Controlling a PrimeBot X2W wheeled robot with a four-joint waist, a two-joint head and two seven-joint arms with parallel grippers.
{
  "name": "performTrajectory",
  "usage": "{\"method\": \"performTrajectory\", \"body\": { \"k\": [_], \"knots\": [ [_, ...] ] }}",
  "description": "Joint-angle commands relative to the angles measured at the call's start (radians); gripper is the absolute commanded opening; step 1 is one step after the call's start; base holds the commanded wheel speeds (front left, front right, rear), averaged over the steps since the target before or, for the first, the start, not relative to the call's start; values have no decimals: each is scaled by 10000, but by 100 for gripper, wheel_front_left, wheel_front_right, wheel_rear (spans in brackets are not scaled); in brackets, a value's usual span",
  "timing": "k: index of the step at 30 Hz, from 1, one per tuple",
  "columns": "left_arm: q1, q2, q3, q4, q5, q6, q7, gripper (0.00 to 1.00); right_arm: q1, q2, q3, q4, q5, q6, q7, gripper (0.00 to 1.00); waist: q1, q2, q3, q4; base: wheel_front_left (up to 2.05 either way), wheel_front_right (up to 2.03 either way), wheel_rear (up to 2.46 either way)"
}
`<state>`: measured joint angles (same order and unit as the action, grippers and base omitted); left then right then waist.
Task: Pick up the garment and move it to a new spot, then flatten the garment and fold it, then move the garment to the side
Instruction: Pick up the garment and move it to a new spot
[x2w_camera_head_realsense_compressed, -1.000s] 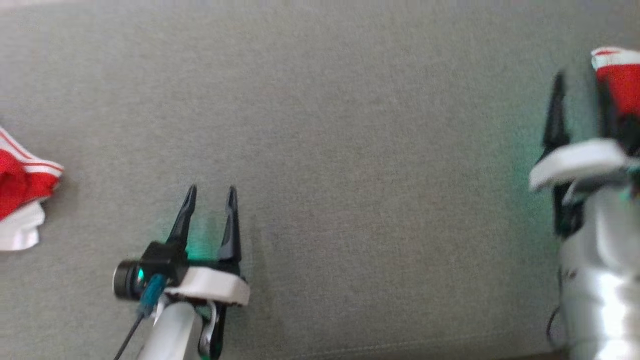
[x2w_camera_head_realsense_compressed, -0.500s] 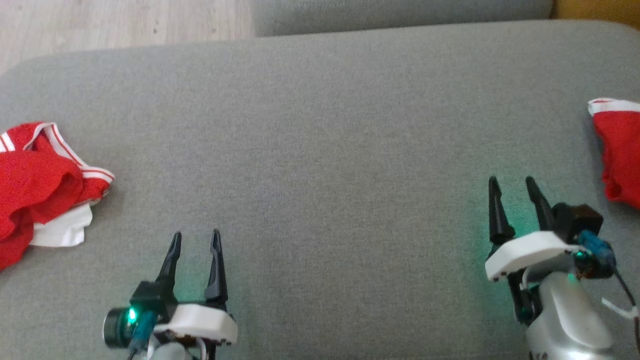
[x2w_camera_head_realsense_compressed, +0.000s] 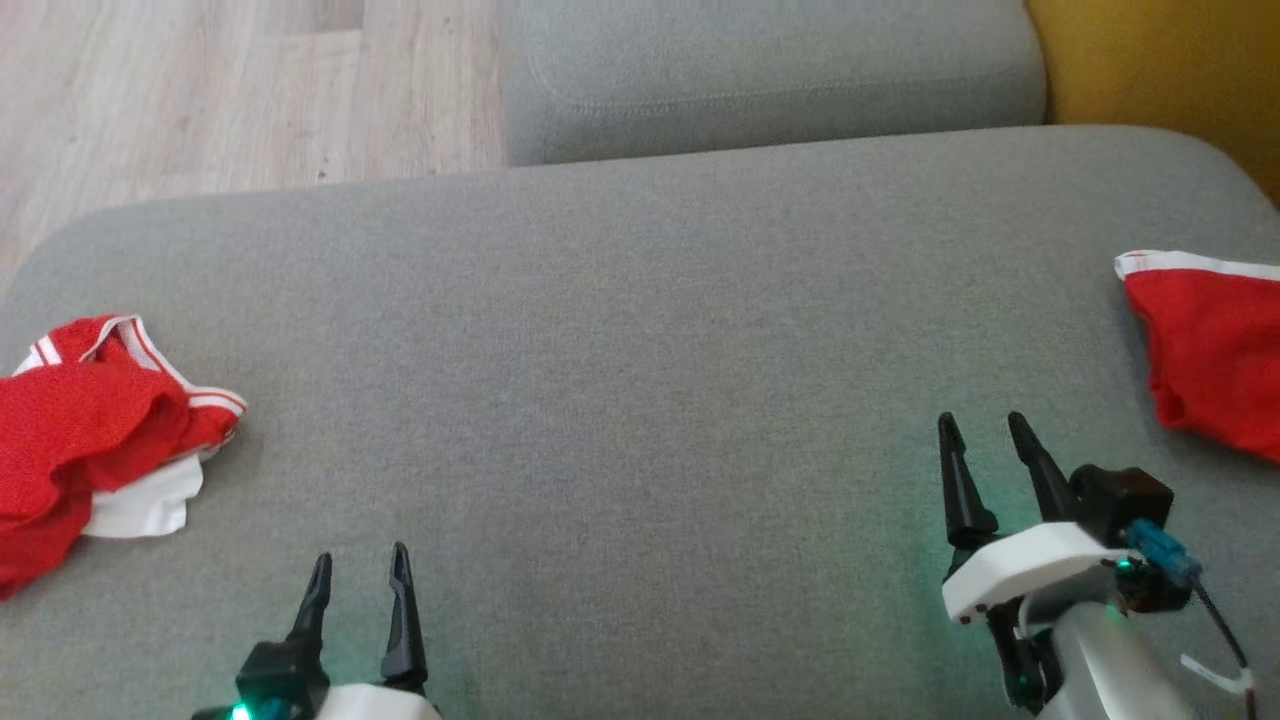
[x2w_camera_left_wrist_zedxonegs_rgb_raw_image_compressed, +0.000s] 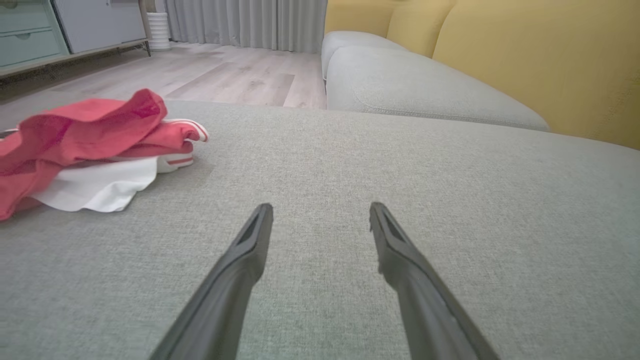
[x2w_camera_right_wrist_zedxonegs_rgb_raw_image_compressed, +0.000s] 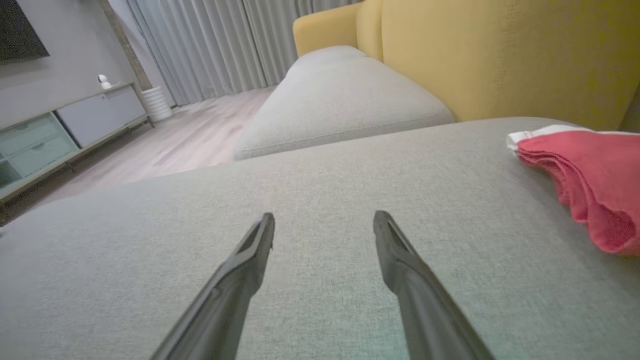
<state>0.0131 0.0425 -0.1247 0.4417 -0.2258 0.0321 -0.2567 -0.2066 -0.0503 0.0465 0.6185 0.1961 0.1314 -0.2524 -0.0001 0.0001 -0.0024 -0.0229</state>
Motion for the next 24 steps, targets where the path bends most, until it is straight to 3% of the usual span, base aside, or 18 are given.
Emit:
{"method": "performTrajectory", "body": {
  "k": [1,11,24],
  "knots": [
    [-148,77,405,-350,145,17,-51,100,-77,0,268,-370,106,-7,-93,100,1,-1,-122,-15,0,0,0],
    [-65,77,464,-391,85,26,-51,100,144,1,469,-312,-35,-7,-93,100,1,-1,-19,499,0,0,0],
    [95,77,1475,-328,51,247,-51,100,258,1,1534,-315,193,-7,-93,100,1,-1,274,4083,0,0,0]
  ]
}}
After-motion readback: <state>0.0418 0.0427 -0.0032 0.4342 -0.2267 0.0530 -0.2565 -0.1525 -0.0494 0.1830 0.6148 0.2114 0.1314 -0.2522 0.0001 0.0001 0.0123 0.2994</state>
